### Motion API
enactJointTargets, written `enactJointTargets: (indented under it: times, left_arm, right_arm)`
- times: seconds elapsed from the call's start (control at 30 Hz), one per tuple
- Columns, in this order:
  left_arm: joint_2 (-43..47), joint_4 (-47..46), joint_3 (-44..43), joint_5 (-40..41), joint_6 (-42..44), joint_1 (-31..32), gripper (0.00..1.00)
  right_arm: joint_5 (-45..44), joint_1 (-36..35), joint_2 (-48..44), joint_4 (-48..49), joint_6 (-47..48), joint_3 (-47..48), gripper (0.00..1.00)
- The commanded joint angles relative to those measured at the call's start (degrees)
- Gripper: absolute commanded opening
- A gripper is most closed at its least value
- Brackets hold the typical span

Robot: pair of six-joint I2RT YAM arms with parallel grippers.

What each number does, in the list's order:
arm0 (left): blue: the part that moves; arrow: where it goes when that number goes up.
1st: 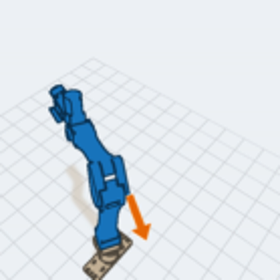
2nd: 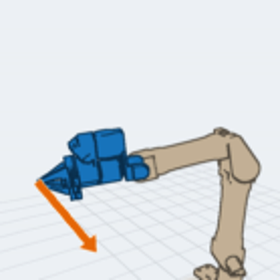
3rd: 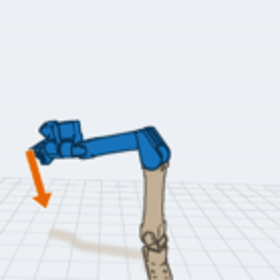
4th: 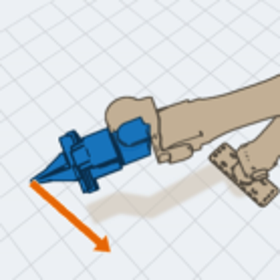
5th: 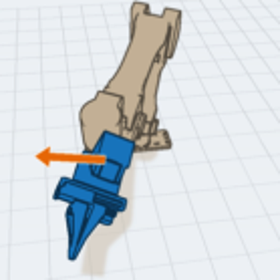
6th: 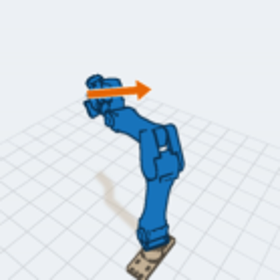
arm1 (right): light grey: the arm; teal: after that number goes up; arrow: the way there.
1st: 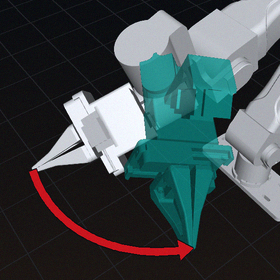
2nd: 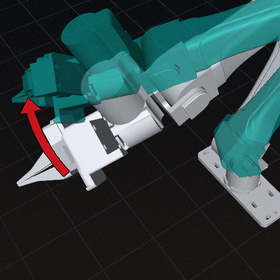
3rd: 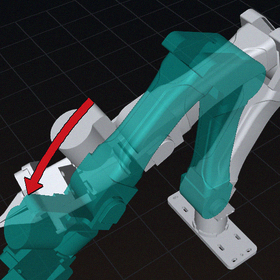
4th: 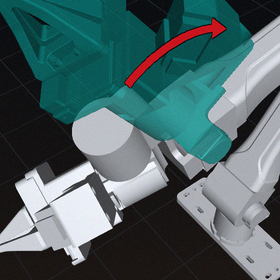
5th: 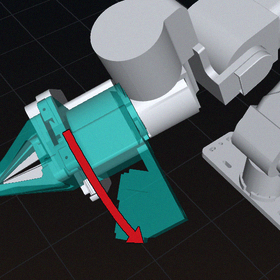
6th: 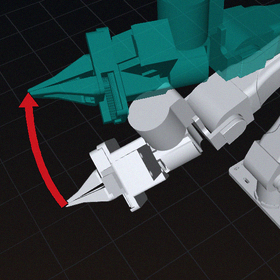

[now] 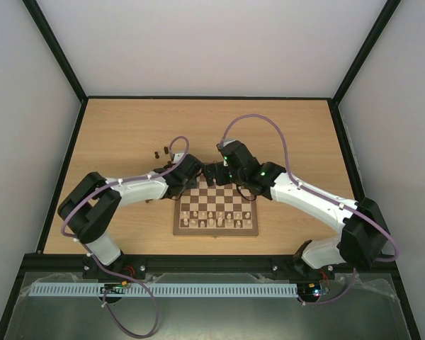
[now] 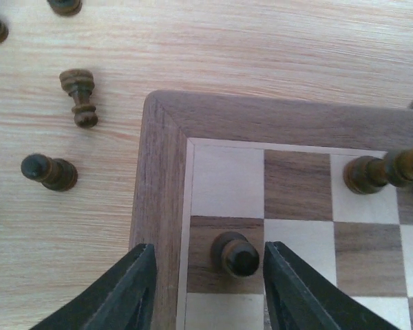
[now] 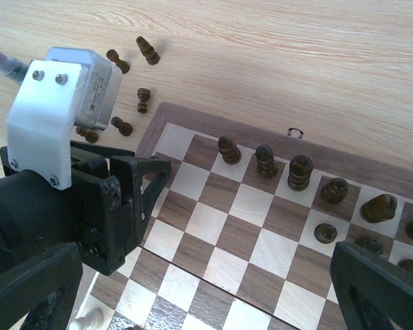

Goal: Set up the chess pieces on the board
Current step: Adjust the chess piece on the chessboard, then pick up the chess piece at the center of the board.

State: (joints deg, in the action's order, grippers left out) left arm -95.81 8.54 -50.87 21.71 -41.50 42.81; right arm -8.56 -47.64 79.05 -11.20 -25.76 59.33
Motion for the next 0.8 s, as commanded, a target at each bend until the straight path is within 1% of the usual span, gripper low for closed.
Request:
enactJointTargets:
  times: [0.0, 0.07, 0.23, 0.43, 0.5, 0.57, 0.6, 0.63, 0.67, 0.77]
  left_arm:
    - [3.8, 0.9, 0.3, 1.3, 0.3, 0.9, 0.48]
    - [5.3, 1.7, -0.1, 1.7, 0.4, 1.2, 0.51]
    - [10.6, 3.5, 0.5, 2.7, 0.1, 1.5, 0.60]
    - [16.2, 8.5, 1.3, 6.4, -1.6, 0.9, 0.75]
    - [17.5, 9.3, 2.3, 6.5, -1.8, -0.4, 0.78]
    - [18.9, 9.3, 3.9, 5.5, -1.7, -3.0, 0.82]
    - [19.5, 9.2, 4.7, 5.1, -1.7, -4.8, 0.88]
    - [20.2, 9.0, 5.8, 4.6, -1.7, -6.4, 0.97]
    - [20.8, 8.5, 6.7, 3.9, -1.3, -7.7, 0.99]
    - [21.9, 7.4, 8.8, 3.0, -0.7, -11.1, 0.99]
  right_arm:
    - [0.4, 0.1, -2.0, 0.3, -0.2, -0.6, 0.99]
    - [0.6, 0.1, -2.0, 0.3, -0.2, -0.6, 0.99]
    - [0.8, 0.0, -2.1, 0.4, -0.3, -0.7, 0.99]
    - [1.3, 0.1, -2.0, 0.5, -0.3, -0.7, 0.99]
    - [1.3, 0.1, -2.0, 0.5, -0.3, -0.7, 0.99]
    - [1.4, 0.0, -2.0, 0.5, -0.3, -0.6, 0.99]
    - [1.5, 0.1, -1.8, 0.6, -0.3, -0.6, 0.99]
    - [1.5, 0.1, -1.9, 0.6, -0.3, -0.5, 0.99]
    - [1.6, 0.1, -1.8, 0.6, -0.4, -0.6, 0.99]
    - [1.8, -0.1, -1.8, 0.7, -0.3, -0.6, 0.99]
